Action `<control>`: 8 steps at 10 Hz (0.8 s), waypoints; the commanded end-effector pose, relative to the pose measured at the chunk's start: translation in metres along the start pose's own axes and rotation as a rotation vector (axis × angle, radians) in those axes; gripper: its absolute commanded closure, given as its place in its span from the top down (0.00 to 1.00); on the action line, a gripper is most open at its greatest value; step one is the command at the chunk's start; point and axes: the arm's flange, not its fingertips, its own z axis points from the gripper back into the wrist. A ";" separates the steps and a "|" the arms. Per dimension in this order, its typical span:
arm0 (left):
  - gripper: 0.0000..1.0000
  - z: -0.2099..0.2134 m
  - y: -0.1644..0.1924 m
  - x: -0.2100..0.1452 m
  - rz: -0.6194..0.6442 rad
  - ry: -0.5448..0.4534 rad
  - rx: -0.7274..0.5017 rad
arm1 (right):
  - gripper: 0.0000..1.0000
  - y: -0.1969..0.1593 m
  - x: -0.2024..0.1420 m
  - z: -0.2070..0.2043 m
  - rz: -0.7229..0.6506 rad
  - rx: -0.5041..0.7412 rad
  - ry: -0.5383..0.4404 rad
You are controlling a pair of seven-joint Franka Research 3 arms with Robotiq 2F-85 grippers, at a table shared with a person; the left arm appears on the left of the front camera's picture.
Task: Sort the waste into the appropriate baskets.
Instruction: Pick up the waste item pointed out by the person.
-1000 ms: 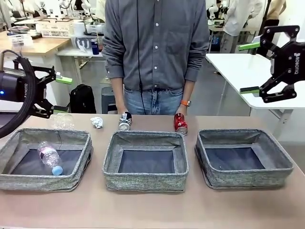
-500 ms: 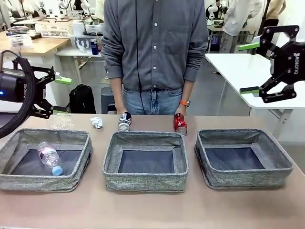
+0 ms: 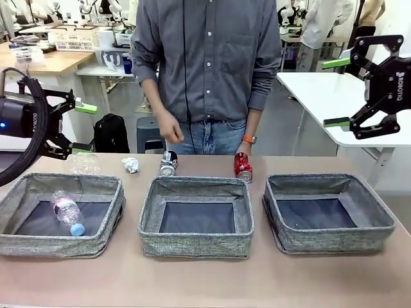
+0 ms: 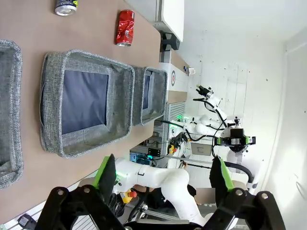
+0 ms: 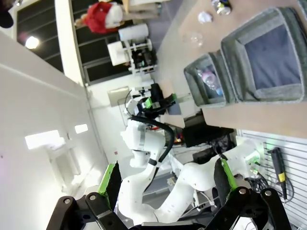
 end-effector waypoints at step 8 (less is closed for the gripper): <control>1.00 -0.002 -0.002 -0.001 0.001 -0.011 -0.001 | 1.00 0.002 -0.001 -0.003 -0.002 0.026 0.002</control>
